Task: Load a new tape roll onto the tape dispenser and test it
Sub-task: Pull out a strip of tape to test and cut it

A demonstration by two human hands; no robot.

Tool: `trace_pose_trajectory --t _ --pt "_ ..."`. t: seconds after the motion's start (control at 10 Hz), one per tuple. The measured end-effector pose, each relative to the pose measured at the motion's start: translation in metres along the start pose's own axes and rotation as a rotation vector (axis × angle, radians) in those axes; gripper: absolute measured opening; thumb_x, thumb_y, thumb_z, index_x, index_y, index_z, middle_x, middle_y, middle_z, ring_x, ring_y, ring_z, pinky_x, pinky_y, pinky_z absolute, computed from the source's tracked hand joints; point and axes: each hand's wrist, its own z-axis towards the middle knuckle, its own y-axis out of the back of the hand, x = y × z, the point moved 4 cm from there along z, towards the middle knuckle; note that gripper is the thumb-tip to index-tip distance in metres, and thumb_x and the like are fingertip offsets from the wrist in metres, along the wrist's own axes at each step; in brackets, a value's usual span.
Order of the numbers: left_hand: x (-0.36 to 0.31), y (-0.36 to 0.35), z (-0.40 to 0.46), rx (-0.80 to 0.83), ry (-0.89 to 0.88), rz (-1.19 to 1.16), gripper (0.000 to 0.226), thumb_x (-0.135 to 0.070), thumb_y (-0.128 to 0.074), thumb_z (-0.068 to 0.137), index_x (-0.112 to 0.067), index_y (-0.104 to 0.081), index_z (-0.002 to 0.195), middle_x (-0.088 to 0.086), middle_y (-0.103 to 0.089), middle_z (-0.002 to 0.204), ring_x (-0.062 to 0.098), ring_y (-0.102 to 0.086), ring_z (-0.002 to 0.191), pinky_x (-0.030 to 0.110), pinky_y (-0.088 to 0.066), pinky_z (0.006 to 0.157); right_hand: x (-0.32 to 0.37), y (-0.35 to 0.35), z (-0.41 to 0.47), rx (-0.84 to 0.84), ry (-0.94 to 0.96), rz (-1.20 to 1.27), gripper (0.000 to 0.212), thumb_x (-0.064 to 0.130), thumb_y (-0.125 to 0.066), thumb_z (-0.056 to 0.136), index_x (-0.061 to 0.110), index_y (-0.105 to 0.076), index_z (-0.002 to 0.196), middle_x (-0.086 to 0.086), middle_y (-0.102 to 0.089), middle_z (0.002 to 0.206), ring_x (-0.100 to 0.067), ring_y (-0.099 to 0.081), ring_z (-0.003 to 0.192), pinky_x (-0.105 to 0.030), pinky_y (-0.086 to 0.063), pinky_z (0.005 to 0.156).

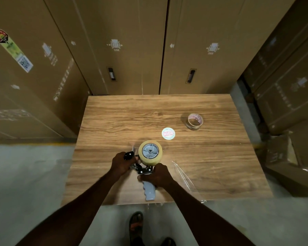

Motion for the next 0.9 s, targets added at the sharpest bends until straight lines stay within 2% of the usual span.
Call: trace_pose_trajectory --t 0.1,0.2,0.3,0.4,0.5,0.6,0.7,0.8,0.9 --pt "-0.001 -0.001 -0.003 -0.011 -0.021 0.004 0.055 -0.066 -0.079 0.055 -0.019 -0.068 0.08 0.004 -0.074 0.08 0.025 -0.072 0.079 0.05 -0.06 0.076 0.002 -0.001 -0.003 -0.029 0.019 -0.045 0.043 0.053 -0.096 0.065 0.027 -0.08 0.094 0.011 -0.079 0.092 -0.003 -0.069 0.086 -0.017 -0.052 0.072" --pt "-0.002 -0.002 -0.006 -0.014 -0.046 0.007 0.058 -0.07 -0.075 0.055 -0.019 -0.067 0.081 0.005 -0.074 0.081 0.026 -0.072 0.08 0.049 -0.059 0.077 0.001 0.0 -0.004 -0.028 0.011 -0.096 0.037 0.051 -0.094 0.07 0.022 -0.081 0.089 0.008 -0.079 0.088 -0.003 -0.068 0.079 -0.019 -0.053 0.074" --pt "-0.007 0.0 -0.012 -0.003 -0.05 0.008 0.06 -0.073 -0.073 0.054 -0.02 -0.068 0.084 0.003 -0.074 0.083 0.024 -0.071 0.081 0.046 -0.059 0.077 0.0 0.006 -0.01 0.02 0.029 -0.16 0.038 0.042 -0.091 0.083 0.035 -0.057 0.067 0.018 -0.056 0.068 0.005 -0.05 0.062 -0.007 -0.039 0.058" --pt "-0.015 0.002 -0.016 0.012 -0.074 0.024 0.06 -0.069 -0.072 0.058 -0.02 -0.07 0.092 0.002 -0.074 0.091 0.021 -0.068 0.09 0.038 -0.052 0.08 -0.002 0.01 -0.013 0.019 0.024 -0.218 0.037 0.048 -0.084 0.088 0.013 -0.073 0.087 0.004 -0.062 0.08 -0.009 -0.055 0.073 -0.018 -0.036 0.058" --pt "-0.017 0.004 -0.019 0.027 -0.101 0.036 0.055 -0.065 -0.073 0.064 -0.02 -0.07 0.097 -0.001 -0.073 0.096 0.018 -0.067 0.095 0.03 -0.048 0.075 0.004 0.015 -0.014 0.021 0.012 -0.262 0.052 0.049 -0.079 0.092 0.002 -0.075 0.113 -0.014 -0.075 0.105 -0.02 -0.063 0.092 -0.021 -0.033 0.06" --pt "-0.018 0.006 -0.021 0.044 -0.127 0.06 0.051 -0.062 -0.076 0.072 -0.019 -0.069 0.099 -0.003 -0.072 0.097 0.015 -0.065 0.095 0.022 -0.042 0.069 0.017 0.021 -0.021 0.01 0.045 -0.325 0.042 0.041 -0.078 0.095 0.006 -0.076 0.118 -0.015 -0.078 0.12 -0.019 -0.065 0.096 -0.007 -0.036 0.056" --pt "-0.017 0.008 -0.019 0.05 -0.151 0.122 0.072 -0.08 -0.062 0.061 -0.019 -0.064 0.097 -0.001 -0.068 0.093 0.017 -0.064 0.089 0.029 -0.043 0.067 0.023 0.021 -0.027 -0.018 0.045 -0.356 0.043 0.047 -0.074 0.095 0.012 -0.074 0.121 -0.012 -0.077 0.123 -0.027 -0.07 0.112 -0.014 -0.034 0.059" --pt "-0.014 0.005 -0.02 0.054 -0.213 0.226 0.067 -0.078 -0.06 0.064 -0.022 -0.057 0.1 0.004 -0.061 0.098 0.023 -0.063 0.089 0.032 -0.046 0.068 0.027 0.019 -0.03 -0.099 0.085 -0.511 0.055 0.067 -0.059 0.098 0.018 -0.071 0.117 -0.01 -0.076 0.118 -0.03 -0.069 0.113 -0.031 -0.035 0.072" --pt "-0.022 0.007 -0.025 -0.004 -0.268 0.311 0.06 -0.062 -0.066 0.079 -0.016 -0.053 0.116 0.01 -0.056 0.111 0.03 -0.06 0.101 0.038 -0.05 0.079 0.036 0.026 -0.033 -0.243 0.185 -0.649 0.06 0.068 -0.036 0.105 0.018 -0.069 0.112 -0.012 -0.078 0.107 -0.034 -0.072 0.103 -0.04 -0.047 0.074"
